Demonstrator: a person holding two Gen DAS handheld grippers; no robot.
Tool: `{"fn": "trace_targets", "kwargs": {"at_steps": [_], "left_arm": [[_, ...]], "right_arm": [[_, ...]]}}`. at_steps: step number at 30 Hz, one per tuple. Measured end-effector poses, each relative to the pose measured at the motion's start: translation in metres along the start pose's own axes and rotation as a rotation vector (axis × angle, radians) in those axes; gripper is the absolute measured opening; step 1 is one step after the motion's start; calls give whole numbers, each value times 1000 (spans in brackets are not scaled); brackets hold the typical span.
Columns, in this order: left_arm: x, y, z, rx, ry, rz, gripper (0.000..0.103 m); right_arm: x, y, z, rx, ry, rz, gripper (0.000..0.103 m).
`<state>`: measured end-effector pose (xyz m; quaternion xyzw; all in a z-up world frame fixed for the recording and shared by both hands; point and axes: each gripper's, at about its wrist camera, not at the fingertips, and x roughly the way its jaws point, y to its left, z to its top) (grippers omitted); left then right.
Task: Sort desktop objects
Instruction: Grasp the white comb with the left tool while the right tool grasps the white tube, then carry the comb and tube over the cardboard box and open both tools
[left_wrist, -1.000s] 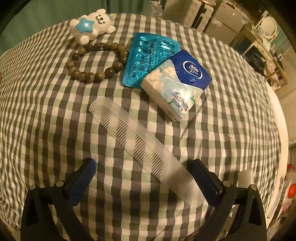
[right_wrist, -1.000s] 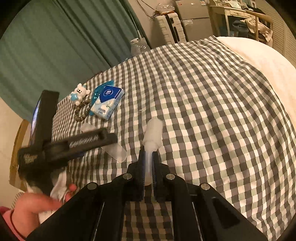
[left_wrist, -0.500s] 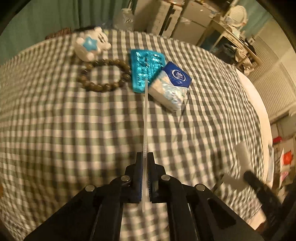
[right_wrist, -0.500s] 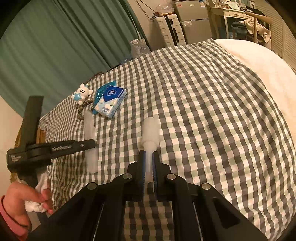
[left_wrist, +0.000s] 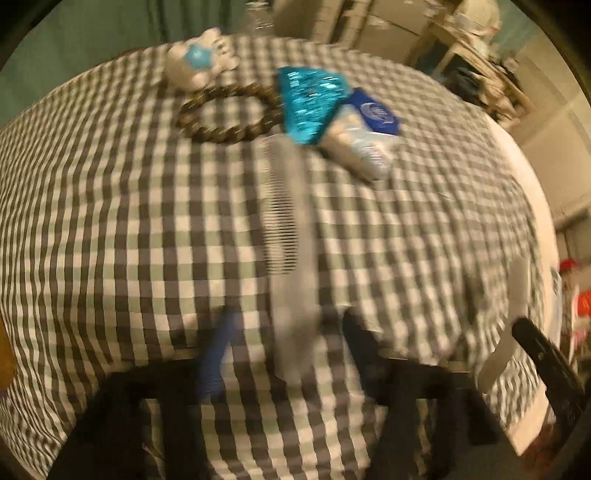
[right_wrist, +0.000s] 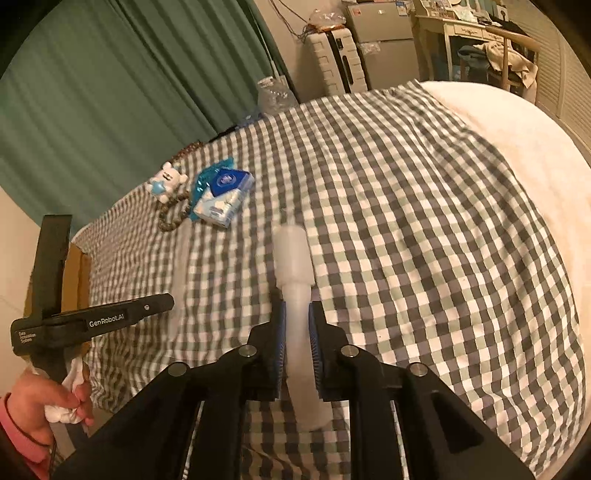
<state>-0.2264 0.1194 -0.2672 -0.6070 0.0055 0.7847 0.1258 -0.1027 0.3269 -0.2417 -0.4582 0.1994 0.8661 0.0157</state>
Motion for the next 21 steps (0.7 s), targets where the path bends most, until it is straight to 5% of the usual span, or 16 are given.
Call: {"fn": "trace_targets", "kwargs": {"at_steps": [3, 8, 11, 12, 21], "left_arm": [[9, 0, 4, -37, -1, 12, 79], [18, -19, 10, 51, -35, 113, 79], [13, -26, 11, 92, -64, 118, 49], [11, -29, 11, 110, -67, 110, 28], [-15, -11, -4, 116, -69, 50, 26]], "right_arm": [[13, -5, 0, 7, 26, -10, 14], [26, -7, -2, 15, 47, -2, 14], [28, -7, -3, 20, 50, 1, 14], [28, -7, -3, 20, 49, 1, 14], [5, 4, -1, -5, 21, -20, 14]]}}
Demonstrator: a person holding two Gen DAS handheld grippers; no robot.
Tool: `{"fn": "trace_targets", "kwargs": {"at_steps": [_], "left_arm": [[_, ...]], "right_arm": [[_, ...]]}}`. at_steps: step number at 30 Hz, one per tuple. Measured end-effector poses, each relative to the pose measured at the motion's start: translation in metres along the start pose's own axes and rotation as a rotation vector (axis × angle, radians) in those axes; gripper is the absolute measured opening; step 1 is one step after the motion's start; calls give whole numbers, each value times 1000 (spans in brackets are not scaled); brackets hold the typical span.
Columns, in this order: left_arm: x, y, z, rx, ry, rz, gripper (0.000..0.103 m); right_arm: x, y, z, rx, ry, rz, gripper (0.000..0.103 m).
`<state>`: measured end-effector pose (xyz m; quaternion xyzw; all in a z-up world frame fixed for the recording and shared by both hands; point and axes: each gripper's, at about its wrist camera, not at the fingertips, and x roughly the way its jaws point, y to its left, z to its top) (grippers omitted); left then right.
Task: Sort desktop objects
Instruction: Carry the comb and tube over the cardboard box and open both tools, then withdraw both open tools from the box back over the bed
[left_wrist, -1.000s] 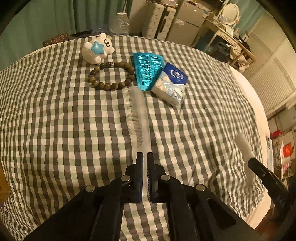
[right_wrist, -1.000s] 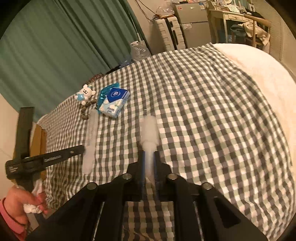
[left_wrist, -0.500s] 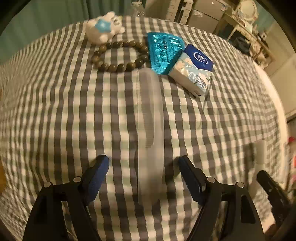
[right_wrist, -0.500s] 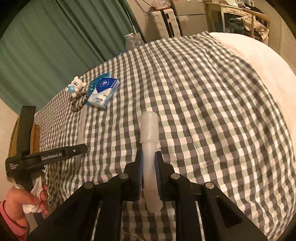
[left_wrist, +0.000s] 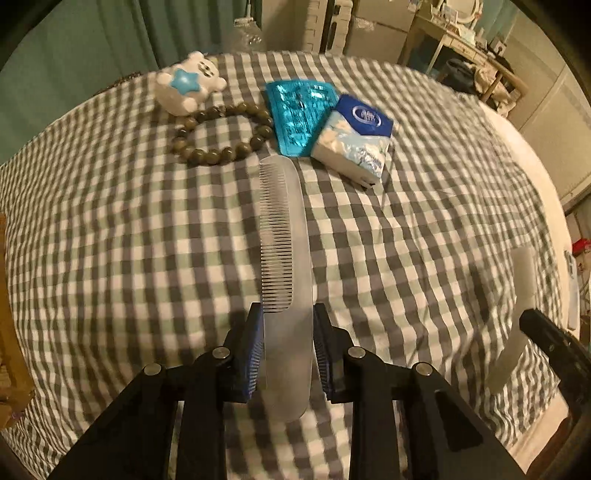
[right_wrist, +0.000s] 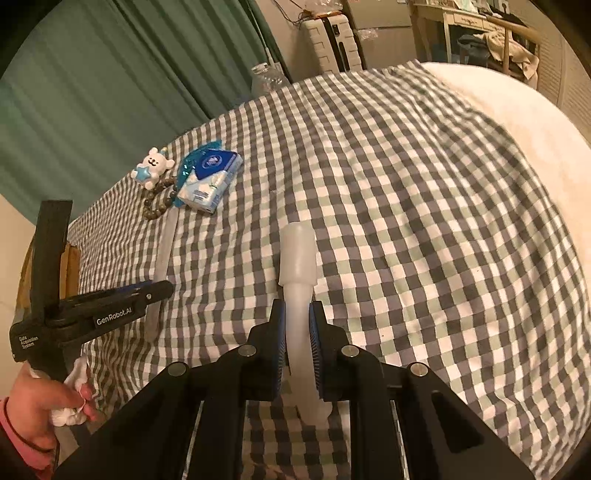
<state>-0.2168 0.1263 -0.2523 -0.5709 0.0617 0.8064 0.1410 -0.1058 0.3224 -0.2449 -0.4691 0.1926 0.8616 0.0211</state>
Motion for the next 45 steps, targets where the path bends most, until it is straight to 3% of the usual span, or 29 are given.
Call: {"fn": "trace_targets", "kwargs": {"at_steps": [6, 12, 20, 27, 34, 38, 41, 42, 43, 45], "left_arm": [[-52, 22, -2, 17, -86, 2, 26], [-124, 54, 2, -13, -203, 13, 26], [-196, 121, 25, -92, -312, -11, 26], [-263, 225, 9, -208, -392, 25, 26], [-267, 316, -33, -298, -367, 130, 26], [-246, 352, -53, -344, -315, 174, 26], [-234, 371, -66, -366, -281, 180, 28], [-232, 377, -69, -372, -271, 189, 35], [-228, 381, -70, -373, -255, 207, 56], [-219, 384, -68, -363, -222, 267, 85]], "right_arm": [[-29, 20, 4, -27, -42, 11, 14], [-61, 65, 11, -96, -91, 12, 14], [-93, 178, 17, -268, -134, 63, 14], [-99, 309, 12, -472, -145, 168, 14], [-63, 432, -14, -571, -31, 362, 14], [-33, 482, -27, -614, 25, 383, 14], [-16, 506, -28, -660, 43, 349, 14], [-14, 511, -26, -667, 30, 333, 19], [-13, 515, -24, -669, 20, 324, 25], [-16, 519, -18, -660, -29, 304, 63]]}}
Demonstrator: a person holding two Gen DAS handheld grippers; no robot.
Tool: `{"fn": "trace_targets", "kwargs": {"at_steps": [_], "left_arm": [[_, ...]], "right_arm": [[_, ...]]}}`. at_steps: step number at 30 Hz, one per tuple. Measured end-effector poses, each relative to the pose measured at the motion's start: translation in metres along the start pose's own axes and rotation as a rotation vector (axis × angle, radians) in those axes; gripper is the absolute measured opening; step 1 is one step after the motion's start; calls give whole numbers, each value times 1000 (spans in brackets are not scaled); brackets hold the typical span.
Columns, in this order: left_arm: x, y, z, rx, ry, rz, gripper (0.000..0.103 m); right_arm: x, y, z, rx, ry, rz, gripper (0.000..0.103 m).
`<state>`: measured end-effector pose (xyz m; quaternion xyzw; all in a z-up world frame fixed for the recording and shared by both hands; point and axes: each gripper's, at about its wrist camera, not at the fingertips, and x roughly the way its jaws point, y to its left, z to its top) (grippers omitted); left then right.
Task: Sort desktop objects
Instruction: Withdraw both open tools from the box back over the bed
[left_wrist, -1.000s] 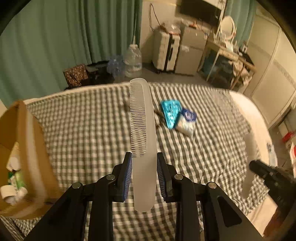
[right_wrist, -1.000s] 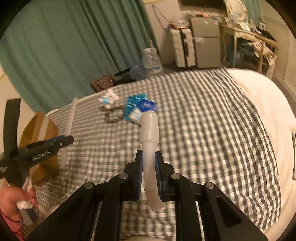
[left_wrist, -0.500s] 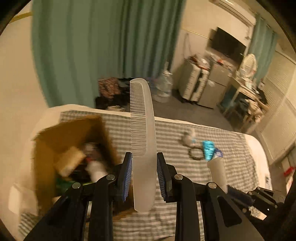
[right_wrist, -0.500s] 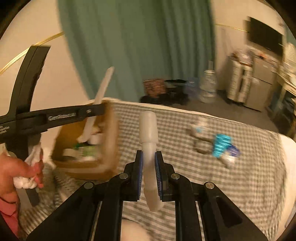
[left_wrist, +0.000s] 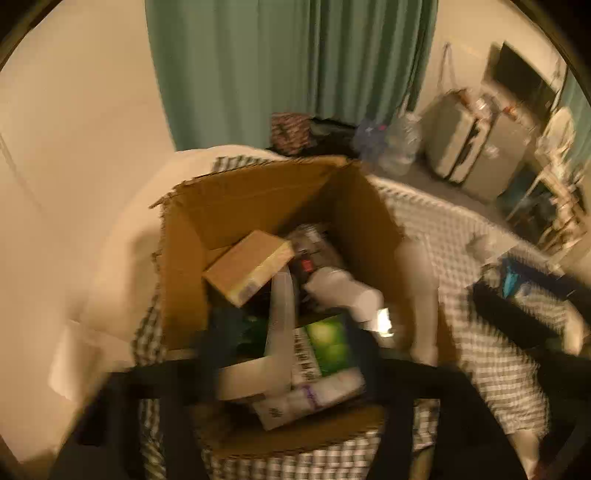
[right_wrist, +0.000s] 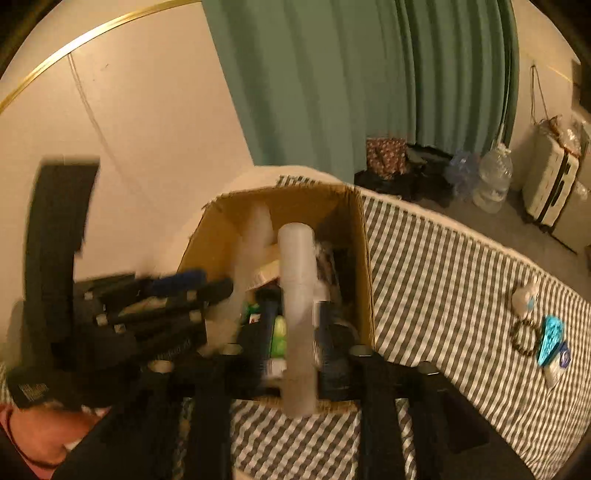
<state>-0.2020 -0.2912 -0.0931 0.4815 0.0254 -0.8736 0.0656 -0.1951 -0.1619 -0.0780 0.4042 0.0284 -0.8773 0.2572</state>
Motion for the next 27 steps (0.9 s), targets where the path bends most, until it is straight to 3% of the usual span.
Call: {"fn": "trace_targets", "kwargs": {"at_steps": [2, 5, 11, 16, 19, 27], "left_arm": [[4, -1, -2, 19, 2, 40, 86], [9, -3, -6, 5, 25, 55, 87], [-1, -47, -17, 51, 9, 34, 92], [-14, -122, -28, 110, -26, -71, 99], [-10, -175, -35, 165, -37, -140, 99], [47, -308, -45, 357, 5, -231, 99]], "right_arm": [[-8, -3, 3, -2, -64, -55, 69], [-22, -19, -3, 19, -99, -87, 69], [-63, -74, -57, 71, -168, -177, 73], [-91, -139, -110, 194, -112, -300, 73], [-111, -187, -137, 337, -115, -360, 73], [-124, -269, -181, 519, -154, -490, 74]]}}
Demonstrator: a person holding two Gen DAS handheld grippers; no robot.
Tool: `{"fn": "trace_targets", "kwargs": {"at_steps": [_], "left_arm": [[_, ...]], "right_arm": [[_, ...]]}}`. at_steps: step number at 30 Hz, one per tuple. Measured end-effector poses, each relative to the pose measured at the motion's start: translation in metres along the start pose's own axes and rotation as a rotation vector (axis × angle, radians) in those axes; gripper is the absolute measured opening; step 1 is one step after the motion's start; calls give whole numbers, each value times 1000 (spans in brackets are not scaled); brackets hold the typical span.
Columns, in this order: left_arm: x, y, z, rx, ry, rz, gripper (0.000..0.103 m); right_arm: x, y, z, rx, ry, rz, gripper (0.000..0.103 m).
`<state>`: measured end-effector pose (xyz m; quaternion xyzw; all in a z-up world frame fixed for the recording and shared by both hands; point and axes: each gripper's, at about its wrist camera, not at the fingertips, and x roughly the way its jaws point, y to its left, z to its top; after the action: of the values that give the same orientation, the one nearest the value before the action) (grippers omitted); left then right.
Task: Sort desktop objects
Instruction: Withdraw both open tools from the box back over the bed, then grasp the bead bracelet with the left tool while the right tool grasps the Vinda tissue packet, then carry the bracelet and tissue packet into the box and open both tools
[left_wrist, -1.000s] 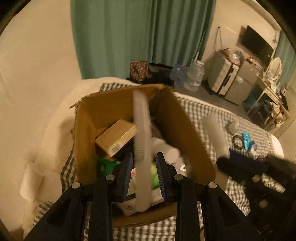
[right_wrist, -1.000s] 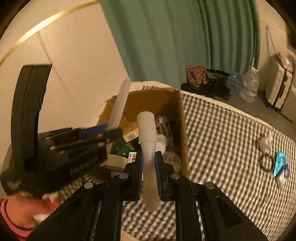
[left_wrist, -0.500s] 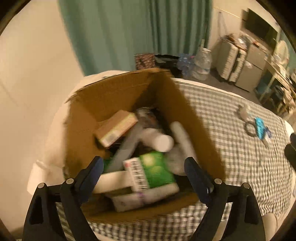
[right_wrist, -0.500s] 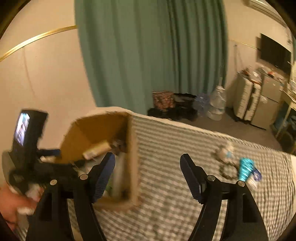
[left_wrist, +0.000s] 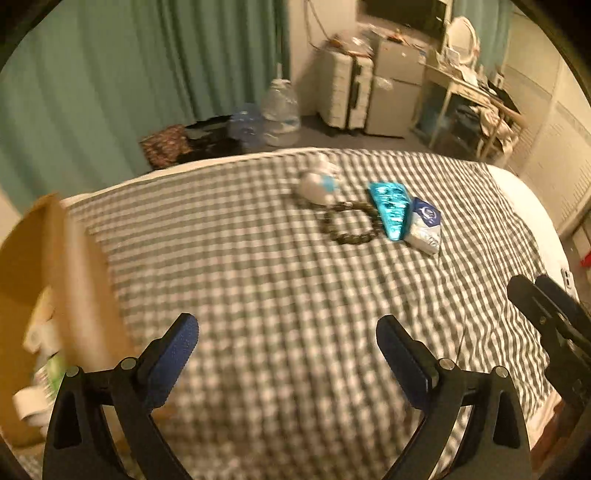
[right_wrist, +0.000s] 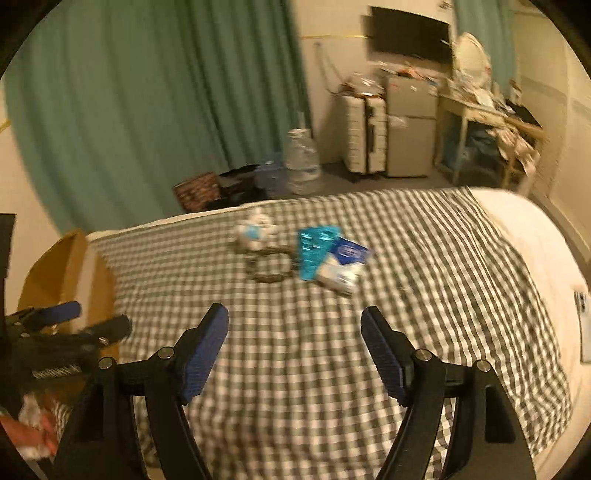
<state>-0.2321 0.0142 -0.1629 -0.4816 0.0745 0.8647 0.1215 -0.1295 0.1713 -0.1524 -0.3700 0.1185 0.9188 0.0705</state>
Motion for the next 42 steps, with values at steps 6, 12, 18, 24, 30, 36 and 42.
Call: {"fn": "trace_targets", "kwargs": {"at_steps": [6, 12, 18, 24, 30, 36, 42], "left_arm": [[76, -22, 41, -69, 38, -70, 100], [140, -17, 69, -159, 73, -25, 100], [184, -11, 72, -214, 96, -5, 100], [182, -25, 75, -130, 78, 5, 58], [159, -20, 67, -112, 125, -92, 11], [108, -18, 41, -112, 94, -146, 11], [29, -12, 40, -100, -5, -164, 11]], "right_arm": [[61, -28, 15, 90, 31, 29, 74], [128, -41, 20, 149, 80, -18, 74], [175, -45, 13, 171, 132, -67, 74], [182, -41, 15, 79, 101, -93, 58], [163, -64, 11, 138, 111, -17, 56], [115, -72, 2, 141, 110, 39, 56], [59, -56, 13, 93, 72, 73, 56]]}}
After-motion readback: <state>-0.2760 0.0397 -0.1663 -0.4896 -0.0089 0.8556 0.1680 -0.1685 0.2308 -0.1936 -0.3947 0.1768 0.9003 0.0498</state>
